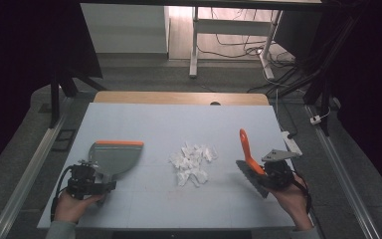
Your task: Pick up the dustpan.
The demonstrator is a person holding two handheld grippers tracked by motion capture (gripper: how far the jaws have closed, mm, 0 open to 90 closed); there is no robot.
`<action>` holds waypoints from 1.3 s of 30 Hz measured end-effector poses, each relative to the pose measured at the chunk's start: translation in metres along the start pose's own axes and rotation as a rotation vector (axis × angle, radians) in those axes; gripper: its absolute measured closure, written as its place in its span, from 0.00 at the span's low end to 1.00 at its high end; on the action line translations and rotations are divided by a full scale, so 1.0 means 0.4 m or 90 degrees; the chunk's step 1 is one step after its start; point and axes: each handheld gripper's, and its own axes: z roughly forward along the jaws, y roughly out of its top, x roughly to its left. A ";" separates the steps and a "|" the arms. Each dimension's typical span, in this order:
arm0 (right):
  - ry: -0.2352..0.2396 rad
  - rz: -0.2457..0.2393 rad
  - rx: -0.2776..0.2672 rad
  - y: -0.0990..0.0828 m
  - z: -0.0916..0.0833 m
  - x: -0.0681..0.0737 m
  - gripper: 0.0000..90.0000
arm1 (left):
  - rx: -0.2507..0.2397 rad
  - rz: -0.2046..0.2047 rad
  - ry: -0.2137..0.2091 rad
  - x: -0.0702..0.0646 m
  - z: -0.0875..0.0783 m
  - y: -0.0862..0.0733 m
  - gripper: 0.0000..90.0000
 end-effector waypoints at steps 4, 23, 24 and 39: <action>-0.001 0.000 -0.001 0.000 0.000 0.000 0.78 | 0.007 -0.005 0.006 -0.005 0.015 0.003 0.24; -0.009 -0.001 -0.003 0.000 -0.001 0.002 0.78 | -0.005 -0.054 -0.008 0.005 0.045 0.003 0.42; -0.009 0.000 -0.003 0.000 -0.001 0.002 0.78 | -0.004 -0.055 -0.010 0.004 0.046 0.003 0.43; -0.009 0.002 -0.002 -0.002 -0.003 -0.002 0.78 | -0.029 -0.086 -0.025 0.008 0.052 0.010 0.64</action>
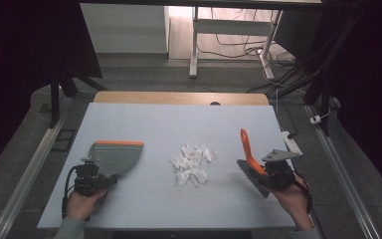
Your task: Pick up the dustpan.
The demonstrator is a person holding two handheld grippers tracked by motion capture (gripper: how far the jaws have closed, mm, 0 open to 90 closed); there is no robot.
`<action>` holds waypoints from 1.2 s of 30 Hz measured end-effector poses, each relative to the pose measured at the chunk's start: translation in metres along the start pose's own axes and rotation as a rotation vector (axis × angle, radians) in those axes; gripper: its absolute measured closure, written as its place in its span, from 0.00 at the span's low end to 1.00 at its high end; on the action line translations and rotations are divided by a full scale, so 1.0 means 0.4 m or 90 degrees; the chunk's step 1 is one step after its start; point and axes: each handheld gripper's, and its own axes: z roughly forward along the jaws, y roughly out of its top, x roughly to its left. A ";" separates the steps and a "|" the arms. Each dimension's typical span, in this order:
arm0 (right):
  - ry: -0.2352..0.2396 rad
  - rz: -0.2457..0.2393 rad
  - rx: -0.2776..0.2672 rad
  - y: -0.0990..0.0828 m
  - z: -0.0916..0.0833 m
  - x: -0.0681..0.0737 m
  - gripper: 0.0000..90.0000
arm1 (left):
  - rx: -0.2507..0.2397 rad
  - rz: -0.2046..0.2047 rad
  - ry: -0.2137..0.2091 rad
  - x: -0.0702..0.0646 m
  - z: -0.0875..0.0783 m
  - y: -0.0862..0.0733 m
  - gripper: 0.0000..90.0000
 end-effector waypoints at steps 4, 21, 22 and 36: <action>-0.001 0.002 0.000 0.000 0.000 -0.001 0.78 | -0.004 -0.006 -0.005 0.003 0.001 0.004 0.66; -0.002 0.002 0.005 -0.004 0.003 -0.003 0.78 | -0.019 0.000 -0.009 0.015 -0.010 0.001 0.69; -0.003 0.002 0.005 -0.004 0.003 -0.003 0.78 | -0.020 0.002 -0.011 0.016 -0.011 0.001 0.69; -0.004 -0.002 0.008 -0.004 0.006 -0.001 0.78 | -0.065 0.024 -0.017 0.037 -0.037 -0.007 0.69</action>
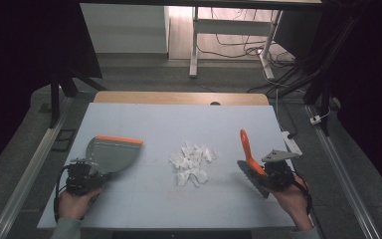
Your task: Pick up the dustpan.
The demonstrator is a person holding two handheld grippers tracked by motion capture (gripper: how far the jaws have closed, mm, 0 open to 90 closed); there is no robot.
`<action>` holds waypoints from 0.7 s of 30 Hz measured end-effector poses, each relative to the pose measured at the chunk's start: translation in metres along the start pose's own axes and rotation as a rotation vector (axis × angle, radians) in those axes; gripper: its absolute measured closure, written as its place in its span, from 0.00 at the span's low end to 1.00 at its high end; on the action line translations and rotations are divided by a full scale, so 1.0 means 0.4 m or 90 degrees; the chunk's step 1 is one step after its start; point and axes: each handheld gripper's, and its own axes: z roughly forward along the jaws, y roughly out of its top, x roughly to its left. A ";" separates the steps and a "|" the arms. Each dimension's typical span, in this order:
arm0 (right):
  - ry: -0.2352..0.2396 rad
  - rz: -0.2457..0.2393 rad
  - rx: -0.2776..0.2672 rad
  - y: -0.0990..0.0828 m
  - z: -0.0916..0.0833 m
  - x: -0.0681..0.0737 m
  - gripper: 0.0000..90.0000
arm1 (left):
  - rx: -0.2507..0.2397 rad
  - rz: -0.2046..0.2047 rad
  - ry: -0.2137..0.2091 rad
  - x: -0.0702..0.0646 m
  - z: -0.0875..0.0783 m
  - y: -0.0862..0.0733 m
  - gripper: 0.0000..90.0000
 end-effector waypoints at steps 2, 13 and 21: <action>0.000 0.000 0.001 0.000 0.001 0.000 0.78 | -0.001 0.004 -0.001 0.002 -0.003 0.000 0.69; -0.002 0.001 -0.004 0.001 -0.003 0.002 0.78 | -0.030 0.040 -0.008 0.001 -0.020 0.000 0.69; -0.002 0.002 -0.009 0.003 -0.005 0.001 0.78 | -0.055 0.082 -0.051 0.004 -0.042 0.001 0.69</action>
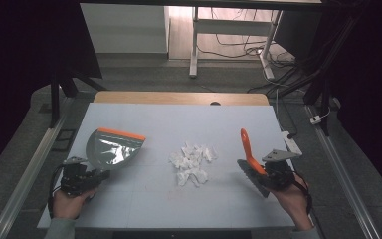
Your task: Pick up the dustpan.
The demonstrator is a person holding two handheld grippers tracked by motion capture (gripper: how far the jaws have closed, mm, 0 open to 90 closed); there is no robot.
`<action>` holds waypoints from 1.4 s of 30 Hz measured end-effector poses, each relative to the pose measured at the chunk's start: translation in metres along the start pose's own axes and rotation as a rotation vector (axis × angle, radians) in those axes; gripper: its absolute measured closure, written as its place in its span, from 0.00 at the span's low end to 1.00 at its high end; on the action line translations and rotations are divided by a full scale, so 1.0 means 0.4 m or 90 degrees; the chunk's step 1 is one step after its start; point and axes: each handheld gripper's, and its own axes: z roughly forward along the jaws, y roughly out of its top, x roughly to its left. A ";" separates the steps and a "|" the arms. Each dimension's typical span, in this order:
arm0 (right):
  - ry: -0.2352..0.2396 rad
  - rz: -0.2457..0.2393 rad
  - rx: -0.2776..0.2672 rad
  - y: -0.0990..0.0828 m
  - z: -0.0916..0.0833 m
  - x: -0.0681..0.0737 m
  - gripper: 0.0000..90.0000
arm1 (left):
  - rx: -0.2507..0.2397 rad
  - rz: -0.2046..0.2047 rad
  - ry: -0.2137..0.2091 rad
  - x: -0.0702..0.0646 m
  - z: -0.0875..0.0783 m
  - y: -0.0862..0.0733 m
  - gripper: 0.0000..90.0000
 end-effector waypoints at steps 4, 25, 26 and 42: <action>-0.002 0.002 -0.003 0.000 -0.001 0.000 0.78 | -0.008 0.019 -0.018 0.000 -0.010 0.002 0.69; -0.016 0.006 -0.016 0.013 0.000 0.017 0.78 | 0.004 0.114 -0.097 0.023 -0.008 0.024 0.69; -0.017 0.007 -0.017 0.014 0.000 0.017 0.78 | 0.005 0.122 -0.105 0.020 -0.007 0.025 0.69; -0.018 0.008 -0.021 0.009 0.001 0.013 0.78 | 0.035 0.217 -0.172 -0.037 -0.010 0.026 0.69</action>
